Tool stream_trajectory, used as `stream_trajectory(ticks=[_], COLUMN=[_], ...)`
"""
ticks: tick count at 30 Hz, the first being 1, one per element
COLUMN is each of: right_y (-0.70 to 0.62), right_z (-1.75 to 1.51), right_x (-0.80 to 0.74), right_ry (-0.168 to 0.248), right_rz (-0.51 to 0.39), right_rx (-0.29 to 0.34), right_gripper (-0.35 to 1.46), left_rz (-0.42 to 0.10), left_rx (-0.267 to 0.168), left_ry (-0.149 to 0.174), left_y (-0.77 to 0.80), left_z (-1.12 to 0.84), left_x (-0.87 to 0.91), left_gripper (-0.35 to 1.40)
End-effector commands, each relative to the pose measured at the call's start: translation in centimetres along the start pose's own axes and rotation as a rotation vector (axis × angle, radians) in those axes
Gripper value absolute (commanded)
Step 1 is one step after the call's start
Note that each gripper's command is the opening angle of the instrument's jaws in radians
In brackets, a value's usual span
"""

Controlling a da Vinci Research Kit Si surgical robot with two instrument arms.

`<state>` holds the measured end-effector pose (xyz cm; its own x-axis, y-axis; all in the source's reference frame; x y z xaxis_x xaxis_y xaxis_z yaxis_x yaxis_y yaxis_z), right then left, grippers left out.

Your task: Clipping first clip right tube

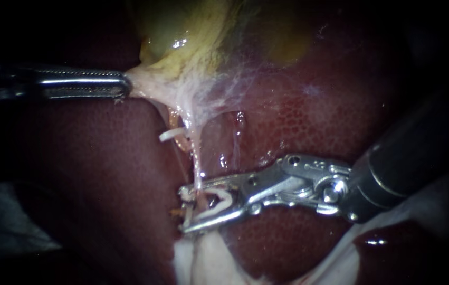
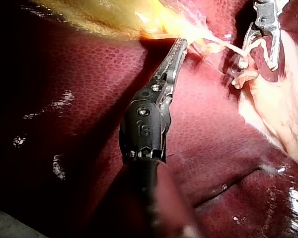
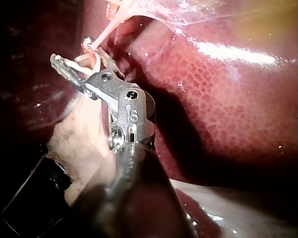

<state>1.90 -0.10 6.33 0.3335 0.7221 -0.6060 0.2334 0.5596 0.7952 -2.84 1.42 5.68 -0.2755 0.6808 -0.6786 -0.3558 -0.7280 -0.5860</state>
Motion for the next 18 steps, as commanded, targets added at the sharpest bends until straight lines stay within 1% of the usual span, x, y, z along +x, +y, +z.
stream_trajectory(ticks=[1,2,4,6,10,13,18], right_y=[0.0,0.0,-0.01,-0.02,-0.03,-0.03,-0.04], right_z=[-0.03,-0.04,-0.07,-0.08,-0.08,-0.1,-0.14], right_x=[-0.02,-0.02,-0.04,-0.05,-0.08,-0.1,-0.13], right_ry=[-0.001,-0.002,-0.001,0.0,0.0,0.001,0.002], right_rz=[0.006,0.006,0.029,0.058,0.08,0.108,0.107], right_rx=[-0.002,-0.001,-0.001,0.0,0.0,0.0,-0.001], right_gripper=[0.26,0.21,0.03,-0.08,-0.33,-0.35,-0.35], left_rz=[0.0,0.0,0.0,0.0,0.0,0.0,0.001], left_rx=[-0.001,-0.001,-0.001,-0.001,0.0,0.0,-0.001], left_ry=[0.0,0.0,0.0,0.0,0.0,0.0,0.0], left_y=[0.0,0.0,0.0,0.0,0.0,0.0,-0.01], left_z=[0.0,0.0,0.0,0.01,0.01,0.01,0.01], left_x=[0.0,0.0,0.0,0.0,-0.01,-0.01,-0.01], left_gripper=[-0.35,-0.35,-0.35,-0.35,-0.35,-0.35,-0.35])
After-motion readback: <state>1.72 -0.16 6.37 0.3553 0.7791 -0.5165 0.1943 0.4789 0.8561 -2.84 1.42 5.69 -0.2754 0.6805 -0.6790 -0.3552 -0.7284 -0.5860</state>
